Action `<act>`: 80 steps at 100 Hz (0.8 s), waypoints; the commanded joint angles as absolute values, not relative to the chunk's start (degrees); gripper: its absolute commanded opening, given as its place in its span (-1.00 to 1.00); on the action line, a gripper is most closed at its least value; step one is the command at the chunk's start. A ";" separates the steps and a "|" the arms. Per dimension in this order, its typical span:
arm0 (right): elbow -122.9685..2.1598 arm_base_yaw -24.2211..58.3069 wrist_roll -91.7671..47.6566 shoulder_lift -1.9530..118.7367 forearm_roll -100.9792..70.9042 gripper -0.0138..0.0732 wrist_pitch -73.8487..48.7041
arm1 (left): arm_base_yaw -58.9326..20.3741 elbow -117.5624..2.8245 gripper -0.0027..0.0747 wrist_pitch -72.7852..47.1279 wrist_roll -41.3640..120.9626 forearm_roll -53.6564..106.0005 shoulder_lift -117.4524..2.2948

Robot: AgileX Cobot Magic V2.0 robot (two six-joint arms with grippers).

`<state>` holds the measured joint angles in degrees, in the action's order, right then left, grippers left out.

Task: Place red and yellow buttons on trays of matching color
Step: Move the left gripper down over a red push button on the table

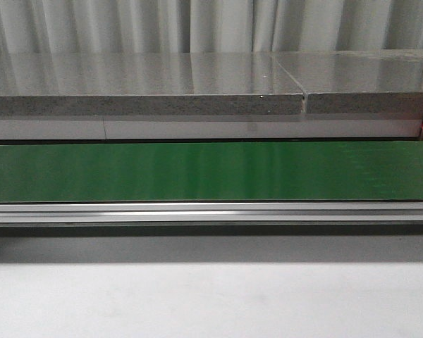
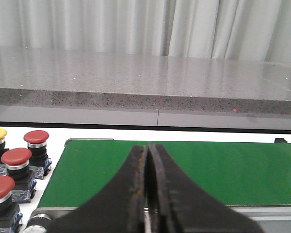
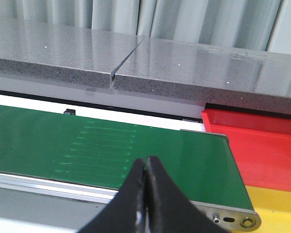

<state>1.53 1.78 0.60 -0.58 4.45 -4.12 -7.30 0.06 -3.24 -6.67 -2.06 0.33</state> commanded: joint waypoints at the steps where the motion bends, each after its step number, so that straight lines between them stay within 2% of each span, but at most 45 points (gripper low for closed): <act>1: 0.95 1.62 0.00 -1.48 5.04 -0.84 0.59 | -7.70 1.87 -0.98 2.06 -6.84 -1.69 2.49; 39: 0.95 1.62 0.00 -1.48 5.04 -0.84 0.59 | -7.70 -1.08 -0.98 1.78 -6.84 -1.69 2.49; 59: 0.95 1.62 0.00 -1.48 5.04 -0.84 0.59 | -7.70 -12.29 -0.98 -4.15 -6.84 -1.69 -1.52; 80: 0.95 1.62 0.00 -1.48 5.04 -0.84 0.59 | -7.70 -26.40 -0.98 -17.00 -6.84 -1.93 -13.33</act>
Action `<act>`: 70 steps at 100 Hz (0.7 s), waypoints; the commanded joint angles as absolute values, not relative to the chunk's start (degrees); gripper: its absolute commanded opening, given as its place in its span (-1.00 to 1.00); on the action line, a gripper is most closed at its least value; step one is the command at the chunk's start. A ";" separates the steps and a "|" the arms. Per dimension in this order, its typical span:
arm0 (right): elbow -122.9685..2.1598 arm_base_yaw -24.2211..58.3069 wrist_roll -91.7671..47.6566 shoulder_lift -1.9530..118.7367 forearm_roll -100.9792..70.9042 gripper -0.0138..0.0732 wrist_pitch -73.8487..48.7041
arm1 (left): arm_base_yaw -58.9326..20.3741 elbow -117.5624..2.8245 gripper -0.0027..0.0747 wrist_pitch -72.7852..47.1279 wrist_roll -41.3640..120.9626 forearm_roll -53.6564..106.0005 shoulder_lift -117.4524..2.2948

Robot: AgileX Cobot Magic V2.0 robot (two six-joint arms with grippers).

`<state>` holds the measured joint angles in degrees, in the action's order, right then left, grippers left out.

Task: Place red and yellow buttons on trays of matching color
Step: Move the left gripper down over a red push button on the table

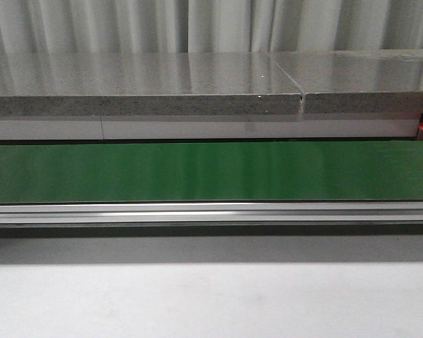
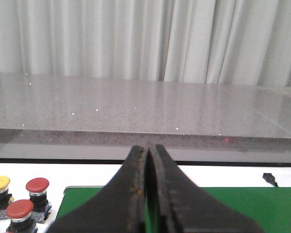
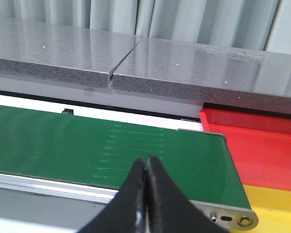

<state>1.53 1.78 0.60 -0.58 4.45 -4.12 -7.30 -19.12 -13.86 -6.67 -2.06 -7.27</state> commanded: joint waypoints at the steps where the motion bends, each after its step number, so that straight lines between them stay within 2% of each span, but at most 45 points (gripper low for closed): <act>1: 0.95 1.62 0.00 -1.48 5.04 -0.84 0.59 | -7.70 -26.91 -0.98 -17.69 -6.84 -1.93 -14.33; 14: 0.95 1.62 0.00 -1.48 5.04 -0.84 0.59 | -7.70 -36.64 -0.98 -31.30 -6.84 -1.93 -23.89; 24: 0.95 1.62 0.00 -1.48 5.04 -0.84 0.59 | -7.70 -42.29 -0.98 -36.42 -6.84 -2.01 -31.26; 45: 0.95 1.62 0.00 -1.48 5.04 -0.84 0.59 | -7.70 -47.02 -0.98 -36.84 -6.84 -0.63 -40.47; 70: 0.95 1.62 0.00 -1.48 5.04 -0.84 0.59 | -7.70 -47.40 -0.98 -36.84 -6.84 -0.63 -45.36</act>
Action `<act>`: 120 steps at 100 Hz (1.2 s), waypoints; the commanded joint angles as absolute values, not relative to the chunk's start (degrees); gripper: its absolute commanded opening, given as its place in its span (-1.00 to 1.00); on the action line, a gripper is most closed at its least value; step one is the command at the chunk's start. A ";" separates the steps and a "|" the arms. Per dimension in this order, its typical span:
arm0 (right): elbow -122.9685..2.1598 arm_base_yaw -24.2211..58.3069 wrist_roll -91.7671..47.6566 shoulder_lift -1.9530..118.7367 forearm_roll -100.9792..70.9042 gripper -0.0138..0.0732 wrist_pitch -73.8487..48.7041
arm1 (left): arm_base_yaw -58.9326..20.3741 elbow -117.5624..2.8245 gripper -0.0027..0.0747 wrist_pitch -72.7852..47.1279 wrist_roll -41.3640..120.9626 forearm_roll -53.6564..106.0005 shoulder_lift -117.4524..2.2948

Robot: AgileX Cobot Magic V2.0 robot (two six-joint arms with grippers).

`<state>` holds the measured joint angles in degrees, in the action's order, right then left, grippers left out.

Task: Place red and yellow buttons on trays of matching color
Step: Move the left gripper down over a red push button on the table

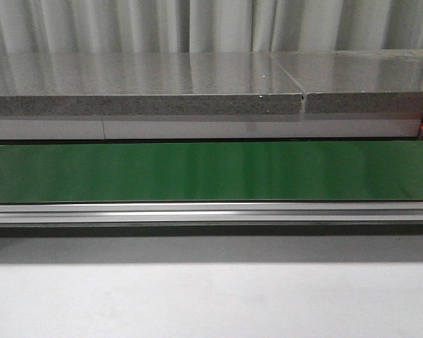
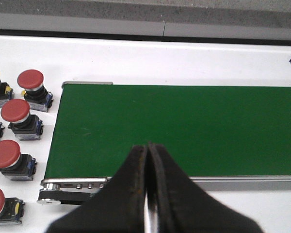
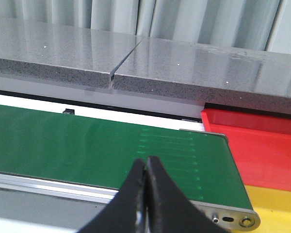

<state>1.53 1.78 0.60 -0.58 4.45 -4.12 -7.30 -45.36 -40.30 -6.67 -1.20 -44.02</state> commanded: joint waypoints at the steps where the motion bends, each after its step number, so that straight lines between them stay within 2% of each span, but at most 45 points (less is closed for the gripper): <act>1: 0.95 1.62 0.00 -1.48 5.04 -0.84 0.59 | -7.70 -47.40 -0.98 -36.84 -6.84 -0.63 -45.59; 10: 0.95 1.62 0.00 -1.48 5.04 -0.84 0.59 | -7.70 -47.40 -0.96 -36.84 -6.84 -0.58 -46.80; 18: 0.95 1.62 0.00 -1.48 5.04 -0.84 0.59 | -7.70 -47.40 -0.76 -37.37 -6.84 0.00 -47.82; 26: 0.95 1.62 0.00 -1.48 5.04 -0.84 0.59 | -7.70 -47.40 -0.38 -38.38 -6.84 0.49 -48.81; 40: 0.95 1.62 0.00 -1.48 5.04 -0.84 0.59 | -7.70 -47.40 0.61 -40.07 -9.80 1.14 -50.14; 47: 0.95 1.62 0.00 -1.48 5.04 -0.84 0.59 | -7.70 -47.40 0.90 -40.94 -10.69 1.14 -50.87; 52: 0.95 1.62 0.00 -1.48 5.04 -0.84 0.59 | -7.60 -47.40 0.89 -41.37 -12.10 0.84 -51.14; 62: 0.95 1.62 0.00 -1.48 5.04 -0.84 0.59 | -7.47 -46.91 0.76 -42.20 -17.49 -3.03 -51.62; 74: 0.95 1.62 0.00 -1.48 5.04 -0.84 0.59 | -5.11 -46.11 0.76 -42.34 -25.88 -8.29 -51.62; 120: 0.95 1.62 0.00 -1.48 5.04 -0.84 0.59 | 15.93 -45.02 0.76 -41.39 -27.78 -7.00 -56.58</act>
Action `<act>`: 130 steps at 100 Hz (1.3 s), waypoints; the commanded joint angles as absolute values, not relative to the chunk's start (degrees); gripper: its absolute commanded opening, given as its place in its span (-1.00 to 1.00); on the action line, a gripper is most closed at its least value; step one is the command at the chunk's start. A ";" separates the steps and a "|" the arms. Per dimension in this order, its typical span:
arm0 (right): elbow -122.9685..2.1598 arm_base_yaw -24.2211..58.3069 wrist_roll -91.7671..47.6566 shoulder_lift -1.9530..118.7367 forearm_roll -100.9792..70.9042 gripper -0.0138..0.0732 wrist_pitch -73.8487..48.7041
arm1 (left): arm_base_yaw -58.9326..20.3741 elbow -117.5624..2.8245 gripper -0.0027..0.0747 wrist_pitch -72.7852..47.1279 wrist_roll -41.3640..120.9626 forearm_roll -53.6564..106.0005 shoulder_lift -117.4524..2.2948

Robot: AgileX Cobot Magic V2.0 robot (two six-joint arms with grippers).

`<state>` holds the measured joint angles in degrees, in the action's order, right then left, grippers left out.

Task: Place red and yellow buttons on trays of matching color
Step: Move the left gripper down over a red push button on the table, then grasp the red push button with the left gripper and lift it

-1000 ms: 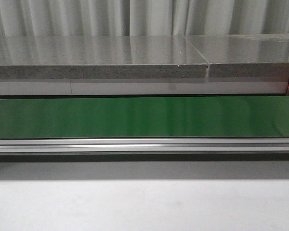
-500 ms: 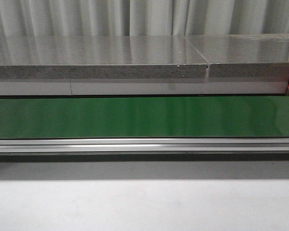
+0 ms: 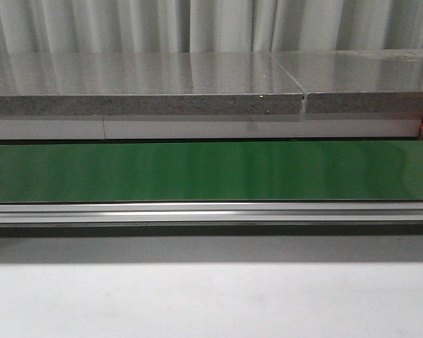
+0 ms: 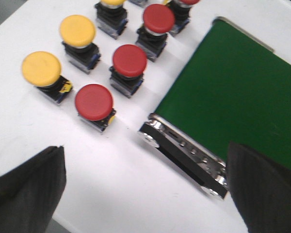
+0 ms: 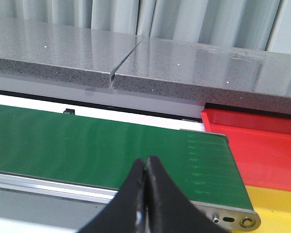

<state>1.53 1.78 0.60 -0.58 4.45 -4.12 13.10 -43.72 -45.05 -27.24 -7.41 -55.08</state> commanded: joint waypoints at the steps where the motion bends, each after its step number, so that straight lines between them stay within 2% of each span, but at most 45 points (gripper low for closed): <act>1: 0.95 1.62 0.00 -1.48 5.04 -0.84 0.59 | 16.40 -45.02 0.76 -41.20 -27.78 -7.00 -57.02; 28: 0.95 1.62 0.00 -1.48 5.04 -0.84 0.59 | 22.87 -45.15 0.76 -37.13 -27.68 -7.00 -68.06; 60: 0.95 1.62 0.00 -1.48 5.04 -0.84 0.59 | 23.27 -49.46 0.76 -35.17 -26.47 -7.00 -80.43; 119: 0.95 1.62 0.00 -1.48 5.04 -0.84 0.59 | 23.54 -50.02 0.75 -31.47 -26.47 -7.90 -87.92; 130: 0.95 1.62 0.00 -1.48 5.04 -0.84 0.59 | 23.54 -50.02 0.61 -31.39 -26.47 -8.19 -87.92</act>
